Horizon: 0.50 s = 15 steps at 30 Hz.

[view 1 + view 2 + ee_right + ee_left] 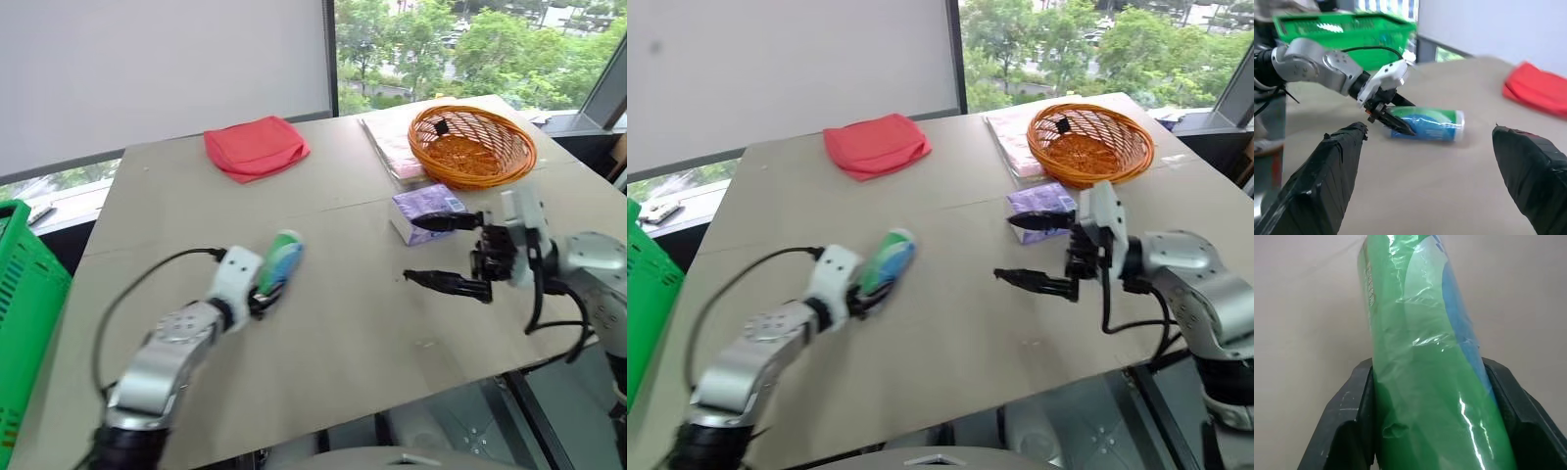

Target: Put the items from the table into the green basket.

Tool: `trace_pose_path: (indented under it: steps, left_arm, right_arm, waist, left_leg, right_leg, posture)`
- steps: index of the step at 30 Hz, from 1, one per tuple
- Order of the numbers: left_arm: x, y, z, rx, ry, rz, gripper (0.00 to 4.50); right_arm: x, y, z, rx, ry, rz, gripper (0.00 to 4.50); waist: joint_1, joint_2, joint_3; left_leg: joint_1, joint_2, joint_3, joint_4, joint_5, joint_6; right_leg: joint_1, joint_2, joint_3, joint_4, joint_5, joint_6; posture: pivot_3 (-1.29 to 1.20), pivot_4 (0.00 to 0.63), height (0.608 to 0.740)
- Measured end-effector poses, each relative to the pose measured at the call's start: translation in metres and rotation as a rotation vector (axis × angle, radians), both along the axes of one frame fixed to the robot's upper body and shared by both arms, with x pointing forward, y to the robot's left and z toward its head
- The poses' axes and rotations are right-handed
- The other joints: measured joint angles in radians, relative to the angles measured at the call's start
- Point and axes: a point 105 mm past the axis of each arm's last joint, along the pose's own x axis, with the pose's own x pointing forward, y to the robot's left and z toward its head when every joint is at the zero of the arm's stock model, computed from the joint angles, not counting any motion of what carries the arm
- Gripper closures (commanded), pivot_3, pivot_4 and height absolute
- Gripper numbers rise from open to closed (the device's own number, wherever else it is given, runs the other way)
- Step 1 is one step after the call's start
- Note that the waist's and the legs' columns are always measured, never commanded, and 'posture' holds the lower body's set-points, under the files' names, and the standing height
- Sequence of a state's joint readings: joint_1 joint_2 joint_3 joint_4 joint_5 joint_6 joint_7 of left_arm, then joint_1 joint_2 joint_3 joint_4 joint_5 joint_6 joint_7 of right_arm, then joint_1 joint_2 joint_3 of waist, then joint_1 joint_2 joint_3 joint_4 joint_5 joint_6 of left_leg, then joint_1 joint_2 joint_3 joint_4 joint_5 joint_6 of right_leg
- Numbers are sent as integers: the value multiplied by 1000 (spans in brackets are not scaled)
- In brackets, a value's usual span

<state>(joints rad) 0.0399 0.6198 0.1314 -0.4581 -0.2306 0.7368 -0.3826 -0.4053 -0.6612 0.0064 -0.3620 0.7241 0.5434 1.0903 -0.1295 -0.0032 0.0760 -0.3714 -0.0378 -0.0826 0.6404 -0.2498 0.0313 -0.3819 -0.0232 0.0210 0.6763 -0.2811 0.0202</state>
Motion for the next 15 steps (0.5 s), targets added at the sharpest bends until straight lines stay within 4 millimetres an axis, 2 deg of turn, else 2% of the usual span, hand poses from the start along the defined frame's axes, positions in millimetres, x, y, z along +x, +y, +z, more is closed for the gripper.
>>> trace_pose_path:
  steps: [2, 3, 4, 6, 8, 9, 11, 15]
  left_arm:
    - [14, 20, 35, -52, -142, 123, 2302]
    - [20, 32, 59, -57, -232, 184, 2302]
    - [24, 53, 94, -54, -360, 292, 2302]
    - [15, 89, 141, -27, -522, 465, 2302]
    - [-3, 121, 165, 13, -596, 620, 2302]
    - [-13, 133, 168, 41, -597, 675, 2302]
    - [-25, 148, 158, 74, -547, 740, 2302]
    - [-49, 176, 116, 86, -385, 832, 2302]
  right_arm:
    - [3, 12, 5, 33, -1, 50, 0]
    - [5, 19, 9, 53, -3, 76, 0]
    - [7, 29, 12, 77, -3, 109, 0]
    - [9, 39, 18, 115, 0, 149, 0]
    - [10, 48, 25, 158, 4, 185, 0]
    - [11, 52, 27, 174, 7, 202, 0]
    - [12, 58, 28, 190, 16, 221, 0]
    - [13, 69, 30, 203, 1, 258, 0]
  waist:
    - [43, -2, 0]
    - [63, -4, -1]
    - [82, -7, -2]
    - [100, -9, -5]
    - [111, -9, -6]
    - [116, -11, -7]
    - [126, -13, -9]
    - [148, -16, -11]
  left_leg:
    - [-8, 0, -2, 4, 0, 0]
    - [-14, 0, -3, 6, 1, -3]
    - [-19, 0, -3, 7, 2, -5]
    - [-22, -2, -3, 8, 4, -10]
    - [-23, -3, 1, 8, 4, -10]
    - [-23, -5, 1, 7, 4, -10]
    - [-23, -6, 1, 7, 4, -10]
    - [-23, -5, 0, 5, 4, -11]
  right_leg:
    - [-6, 0, -3, 0, 1, -1]
    - [-12, 0, -4, 1, 3, -4]
    - [-16, 0, -5, 1, 5, -5]
    - [-19, -2, -5, 1, 5, -5]
    - [-21, -4, -2, 0, 6, -5]
    - [-22, -5, -1, 1, 6, -5]
    - [-22, -6, -1, 1, 6, -4]
    - [-22, -6, -3, 1, 6, -5]
  posture:
    - [0, 17, 740]
    - [17, 14, 740]
    - [32, 11, 740]
    - [47, 8, 740]
    - [75, 1, 740]
    - [75, 1, 740]
    - [83, 0, 740]
    - [76, 0, 740]
